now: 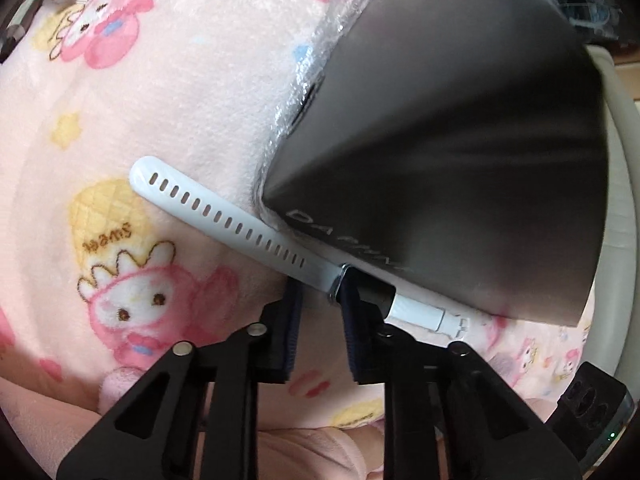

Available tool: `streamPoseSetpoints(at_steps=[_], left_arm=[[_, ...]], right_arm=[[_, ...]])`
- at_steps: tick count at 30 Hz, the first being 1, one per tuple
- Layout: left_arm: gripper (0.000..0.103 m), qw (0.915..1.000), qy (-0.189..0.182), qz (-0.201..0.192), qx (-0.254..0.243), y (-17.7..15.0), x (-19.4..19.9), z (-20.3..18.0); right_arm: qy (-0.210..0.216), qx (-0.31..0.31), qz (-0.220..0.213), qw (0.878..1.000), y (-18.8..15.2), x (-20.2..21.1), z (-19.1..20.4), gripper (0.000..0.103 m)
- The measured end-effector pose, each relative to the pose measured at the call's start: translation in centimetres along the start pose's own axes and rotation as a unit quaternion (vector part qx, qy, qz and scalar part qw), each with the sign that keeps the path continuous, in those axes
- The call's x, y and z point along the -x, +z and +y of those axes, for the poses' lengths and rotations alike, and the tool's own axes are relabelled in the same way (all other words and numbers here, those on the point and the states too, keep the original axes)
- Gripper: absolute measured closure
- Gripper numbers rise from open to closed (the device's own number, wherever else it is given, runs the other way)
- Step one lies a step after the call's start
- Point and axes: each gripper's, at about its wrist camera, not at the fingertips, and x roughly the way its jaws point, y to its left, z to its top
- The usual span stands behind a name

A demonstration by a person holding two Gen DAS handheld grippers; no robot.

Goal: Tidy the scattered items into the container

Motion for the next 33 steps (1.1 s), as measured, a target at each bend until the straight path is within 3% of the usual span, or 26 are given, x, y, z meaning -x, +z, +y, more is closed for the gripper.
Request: streamPoseSetpoints(at_steps=[4, 8, 10, 12, 16, 19, 21, 29, 33], left_arm=[[0.094, 0.9999, -0.001, 0.013, -0.006, -0.3, 0.3, 0.2], [0.092, 0.9994, -0.034, 0.000, -0.005, 0.0, 1.2, 0.5], [0.066, 0.9989, -0.047, -0.005, 0.007, 0.3, 1.4, 1.0], [0.057, 0.9982, -0.055, -0.009, 0.020, 0.7, 1.5, 1.4], [0.061, 0.9978, -0.055, -0.009, 0.037, 1.3, 0.9, 1.9], [0.079, 0.9986, -0.045, -0.010, 0.026, 1.4, 0.7, 1.6], [0.082, 0.9990, -0.038, -0.011, 0.019, 1.4, 0.9, 1.5], [0.089, 0.9993, -0.036, 0.007, 0.011, 0.8, 1.7, 1.6], [0.088, 0.9991, -0.037, 0.008, 0.017, 0.7, 2.0, 2.1]], right_arm=[[-0.003, -0.008, 0.013, 1.000, 0.0, -1.1, -0.2, 0.092], [-0.047, -0.046, -0.031, 0.997, 0.3, -0.4, -1.4, 0.093], [-0.061, -0.054, -0.061, 0.995, 0.3, 0.5, -1.7, 0.092], [-0.045, -0.073, -0.052, 0.995, 0.1, 0.2, -2.2, 0.092], [-0.008, -0.098, -0.026, 0.995, -0.1, -0.8, -2.9, 0.090], [-0.007, -0.118, -0.026, 0.993, 0.3, -1.7, -3.7, 0.088], [-0.004, -0.134, -0.029, 0.991, 0.4, -2.3, -4.3, 0.088], [-0.009, -0.094, -0.060, 0.994, -0.2, -1.3, -3.1, 0.088], [-0.002, -0.119, -0.055, 0.991, -0.5, -1.1, -3.9, 0.088]])
